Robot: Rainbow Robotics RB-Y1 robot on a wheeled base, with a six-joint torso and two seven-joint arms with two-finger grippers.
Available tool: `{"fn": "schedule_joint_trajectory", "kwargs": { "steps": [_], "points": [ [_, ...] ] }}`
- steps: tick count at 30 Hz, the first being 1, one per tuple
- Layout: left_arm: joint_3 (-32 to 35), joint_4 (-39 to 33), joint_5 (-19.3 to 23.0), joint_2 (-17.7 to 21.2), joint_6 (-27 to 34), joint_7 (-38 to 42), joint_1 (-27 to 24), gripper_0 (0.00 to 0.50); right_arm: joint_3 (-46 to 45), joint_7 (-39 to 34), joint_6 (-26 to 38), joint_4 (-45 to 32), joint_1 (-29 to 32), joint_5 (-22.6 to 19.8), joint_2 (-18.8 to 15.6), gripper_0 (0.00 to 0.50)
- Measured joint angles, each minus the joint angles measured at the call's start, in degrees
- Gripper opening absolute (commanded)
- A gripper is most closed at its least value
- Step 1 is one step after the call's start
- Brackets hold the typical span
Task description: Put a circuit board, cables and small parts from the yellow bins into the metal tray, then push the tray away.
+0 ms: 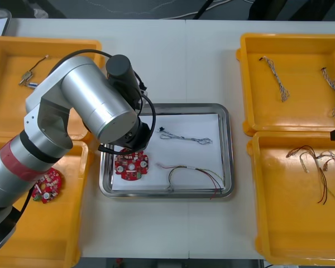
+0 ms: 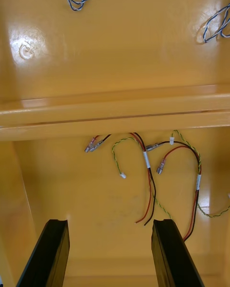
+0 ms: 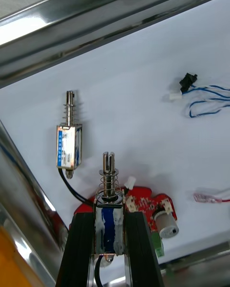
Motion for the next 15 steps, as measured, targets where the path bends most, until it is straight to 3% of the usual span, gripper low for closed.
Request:
{"fn": "schedule_joint_trajectory", "kwargs": {
  "steps": [15],
  "points": [
    [-1.72,5.2,-1.43,-2.93,-4.64,0.0,-2.86,0.0,0.0,0.0,0.0,-0.01,0.01,0.0,0.0,0.5]
  ]
}}
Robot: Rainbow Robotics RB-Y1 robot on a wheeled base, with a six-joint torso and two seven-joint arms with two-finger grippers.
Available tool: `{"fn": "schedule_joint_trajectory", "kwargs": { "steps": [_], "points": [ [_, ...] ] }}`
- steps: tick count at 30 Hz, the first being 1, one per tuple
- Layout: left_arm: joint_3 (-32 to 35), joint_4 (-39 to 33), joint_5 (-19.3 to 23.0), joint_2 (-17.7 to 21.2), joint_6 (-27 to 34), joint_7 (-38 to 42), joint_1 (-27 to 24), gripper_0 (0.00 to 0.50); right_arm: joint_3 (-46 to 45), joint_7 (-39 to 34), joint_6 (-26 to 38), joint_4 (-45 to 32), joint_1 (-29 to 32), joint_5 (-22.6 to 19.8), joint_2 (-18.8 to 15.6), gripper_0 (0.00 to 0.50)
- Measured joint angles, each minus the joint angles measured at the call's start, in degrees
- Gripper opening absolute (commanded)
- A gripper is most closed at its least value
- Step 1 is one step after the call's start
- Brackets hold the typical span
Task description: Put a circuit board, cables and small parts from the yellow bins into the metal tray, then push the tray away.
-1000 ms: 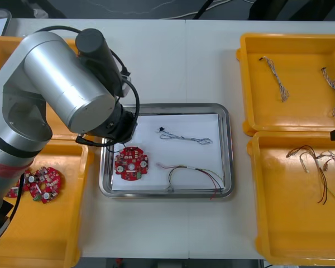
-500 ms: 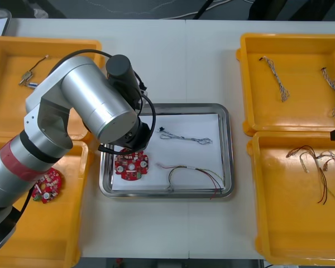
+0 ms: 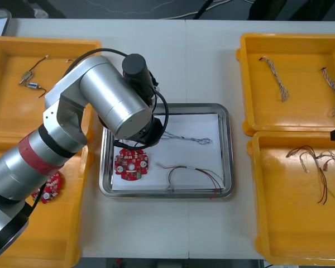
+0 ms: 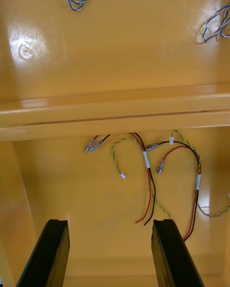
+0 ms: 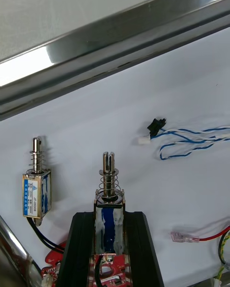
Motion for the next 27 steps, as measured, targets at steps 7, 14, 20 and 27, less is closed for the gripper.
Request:
{"fn": "schedule_joint_trajectory", "kwargs": {
  "steps": [7,14,20,27],
  "points": [
    [0.0,0.44,-1.45,-0.04,-0.65,0.0,-0.07,0.0,0.0,0.0,0.0,0.0,0.0,0.0,0.0,0.5],
    [0.0,2.36,-1.83,-0.05,-2.52,0.0,-0.07,0.0,0.0,0.0,0.0,0.0,0.0,0.0,0.0,0.5],
    [-0.09,3.17,-1.84,-0.07,-3.57,0.0,-0.07,0.0,0.0,0.0,0.0,0.0,0.0,0.0,0.0,0.5],
    [-1.0,4.1,-1.84,-0.07,-5.16,0.0,-0.07,0.0,0.0,0.0,0.0,0.0,0.0,0.0,0.0,0.5]
  ]
}}
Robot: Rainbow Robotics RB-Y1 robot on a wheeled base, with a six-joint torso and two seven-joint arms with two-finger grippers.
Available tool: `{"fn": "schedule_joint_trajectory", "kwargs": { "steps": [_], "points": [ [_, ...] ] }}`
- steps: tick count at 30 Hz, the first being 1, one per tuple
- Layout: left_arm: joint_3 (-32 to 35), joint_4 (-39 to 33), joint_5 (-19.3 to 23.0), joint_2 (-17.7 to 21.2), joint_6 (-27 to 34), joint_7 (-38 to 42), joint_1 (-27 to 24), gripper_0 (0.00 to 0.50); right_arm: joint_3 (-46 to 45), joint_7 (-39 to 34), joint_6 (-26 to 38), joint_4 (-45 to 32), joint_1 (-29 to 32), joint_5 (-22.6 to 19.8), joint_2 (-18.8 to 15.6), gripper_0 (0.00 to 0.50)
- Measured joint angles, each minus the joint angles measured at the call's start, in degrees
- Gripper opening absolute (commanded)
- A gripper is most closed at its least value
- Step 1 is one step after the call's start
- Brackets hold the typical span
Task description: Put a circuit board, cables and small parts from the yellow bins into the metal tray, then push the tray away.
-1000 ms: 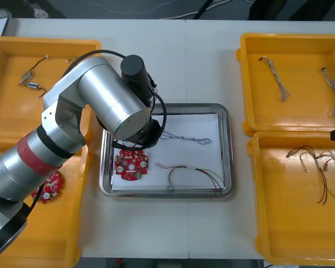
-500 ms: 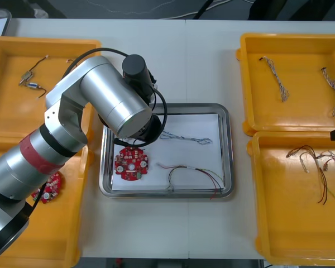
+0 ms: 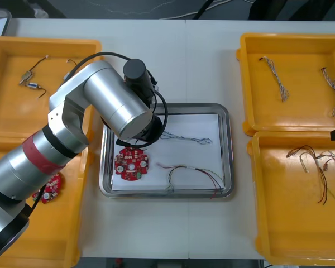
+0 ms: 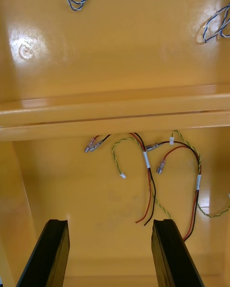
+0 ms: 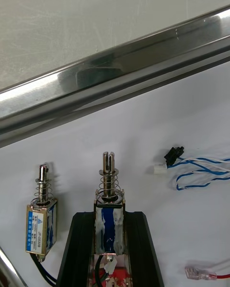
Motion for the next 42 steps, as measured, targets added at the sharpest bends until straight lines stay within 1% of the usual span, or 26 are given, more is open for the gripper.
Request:
{"fn": "schedule_joint_trajectory", "kwargs": {
  "steps": [19,20,21,22,23,25,42],
  "points": [
    [-0.86,1.24,-0.04,-0.03,-0.4,0.0,-0.01,0.001,0.0,0.0,0.0,0.0,0.0,0.0,0.0,0.5],
    [-0.86,1.24,-0.04,-0.04,-0.4,0.0,-0.01,0.161,0.0,0.0,0.0,0.0,0.0,0.0,0.0,0.5],
    [-0.86,1.24,-0.04,-0.04,-0.4,0.0,-0.01,0.28,0.0,0.0,0.0,0.0,0.0,0.0,0.0,0.5],
    [-0.86,1.24,-0.04,-0.04,-0.4,0.0,-0.01,0.386,0.0,0.0,0.0,0.0,0.0,0.0,0.0,0.5],
    [-0.86,1.24,-0.04,-0.05,-0.4,0.0,-0.01,0.45,0.0,0.0,0.0,0.0,0.0,0.0,0.0,0.5],
    [-0.86,1.24,-0.04,-0.05,-0.4,0.0,-0.01,0.5,0.0,0.0,0.0,0.0,0.0,0.0,0.0,0.5],
    [-0.85,1.11,0.0,-0.21,-0.39,0.45,-0.04,0.5,0.0,0.0,0.0,0.0,0.0,0.0,0.0,0.5]
  ]
}}
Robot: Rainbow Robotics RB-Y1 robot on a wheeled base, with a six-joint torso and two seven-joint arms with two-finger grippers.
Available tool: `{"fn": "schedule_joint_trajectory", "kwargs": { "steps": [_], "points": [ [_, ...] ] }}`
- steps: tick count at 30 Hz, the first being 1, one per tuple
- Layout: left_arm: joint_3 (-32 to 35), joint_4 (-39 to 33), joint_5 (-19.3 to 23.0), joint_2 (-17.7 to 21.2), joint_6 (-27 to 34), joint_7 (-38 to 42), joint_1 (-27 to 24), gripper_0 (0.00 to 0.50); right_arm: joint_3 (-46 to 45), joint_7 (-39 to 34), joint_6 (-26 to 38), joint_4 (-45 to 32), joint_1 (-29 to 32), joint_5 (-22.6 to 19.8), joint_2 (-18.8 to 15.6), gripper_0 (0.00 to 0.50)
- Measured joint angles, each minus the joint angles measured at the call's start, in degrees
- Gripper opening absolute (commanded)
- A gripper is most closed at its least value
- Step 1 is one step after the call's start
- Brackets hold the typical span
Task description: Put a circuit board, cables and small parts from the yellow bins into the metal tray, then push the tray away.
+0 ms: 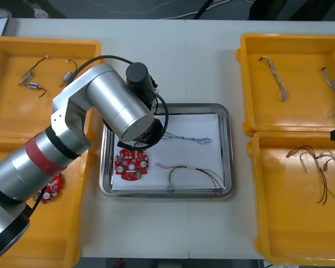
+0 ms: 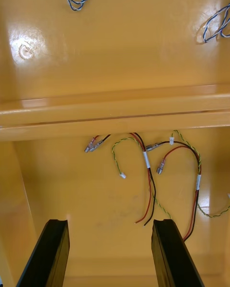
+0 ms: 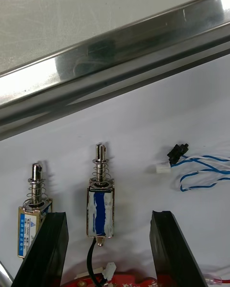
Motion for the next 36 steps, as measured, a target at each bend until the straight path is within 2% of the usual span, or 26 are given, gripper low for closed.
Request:
{"fn": "schedule_joint_trajectory", "kwargs": {
  "steps": [4,10,17,26,36],
  "points": [
    [0.52,-1.11,1.22,0.0,1.34,0.54,-0.15,0.5,0.0,0.0,0.0,0.0,0.0,0.0,0.0,0.5],
    [4.24,-4.4,3.69,-0.02,8.12,0.56,-1.19,0.5,0.0,0.0,0.0,0.0,0.0,0.0,0.0,0.5],
    [11.52,-7.63,10.0,1.23,14.6,0.56,-2.68,0.5,0.0,0.0,0.0,0.0,0.0,0.0,0.0,0.5],
    [16.46,-12.2,18.56,10.37,19.88,0.57,-2.77,0.5,-0.01,0.0,0.0,-0.02,0.01,0.0,0.0,0.5],
    [22.65,-15.67,24.85,21.26,19.99,0.58,-0.61,0.5,-0.07,0.0,0.0,-0.02,0.04,0.0,-0.01,0.5]
  ]
}}
